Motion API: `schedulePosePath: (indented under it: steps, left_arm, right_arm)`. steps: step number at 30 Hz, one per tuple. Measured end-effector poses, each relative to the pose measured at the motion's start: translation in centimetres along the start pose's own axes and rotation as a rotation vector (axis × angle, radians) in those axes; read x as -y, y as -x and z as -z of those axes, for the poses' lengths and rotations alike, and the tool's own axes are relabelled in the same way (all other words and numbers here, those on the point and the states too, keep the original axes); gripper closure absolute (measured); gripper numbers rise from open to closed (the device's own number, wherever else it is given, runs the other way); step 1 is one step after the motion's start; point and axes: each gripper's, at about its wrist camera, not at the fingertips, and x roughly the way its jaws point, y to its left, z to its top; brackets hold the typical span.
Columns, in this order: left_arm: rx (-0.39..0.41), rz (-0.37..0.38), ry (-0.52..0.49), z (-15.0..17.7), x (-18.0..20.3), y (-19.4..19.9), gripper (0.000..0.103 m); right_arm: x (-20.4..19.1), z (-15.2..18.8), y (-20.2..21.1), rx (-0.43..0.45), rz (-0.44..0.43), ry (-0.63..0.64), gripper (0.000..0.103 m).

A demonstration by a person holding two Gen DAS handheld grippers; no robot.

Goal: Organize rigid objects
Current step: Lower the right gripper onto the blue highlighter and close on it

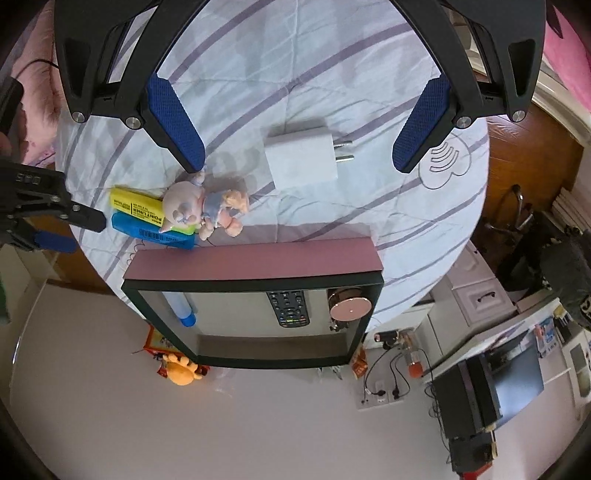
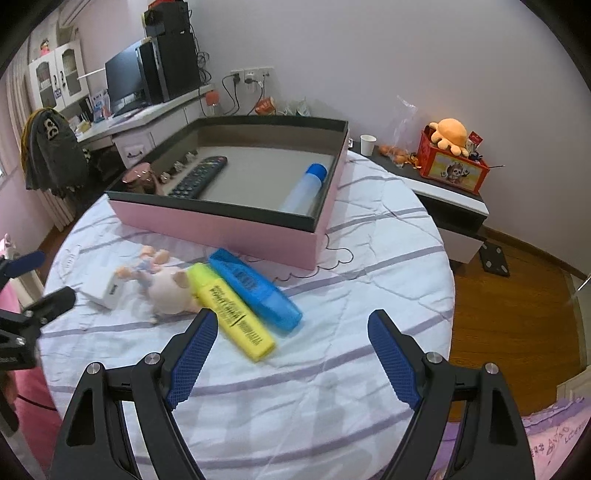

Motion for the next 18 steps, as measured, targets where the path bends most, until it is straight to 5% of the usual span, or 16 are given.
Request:
schedulePosePath:
  steps: [8,18]
  left_arm:
    - [-0.055,0.037,0.000,-0.3,-0.3,-2.2,0.000]
    - [-0.078,0.030,0.012,-0.1,-1.8,-2.9,0.000]
  right_arm:
    - [1.1,-0.3,-4.0,-0.062,0.041,0.072,0.018]
    - [-2.0,-0.5,-5.3,-0.092,-0.076,0.220,0.018]
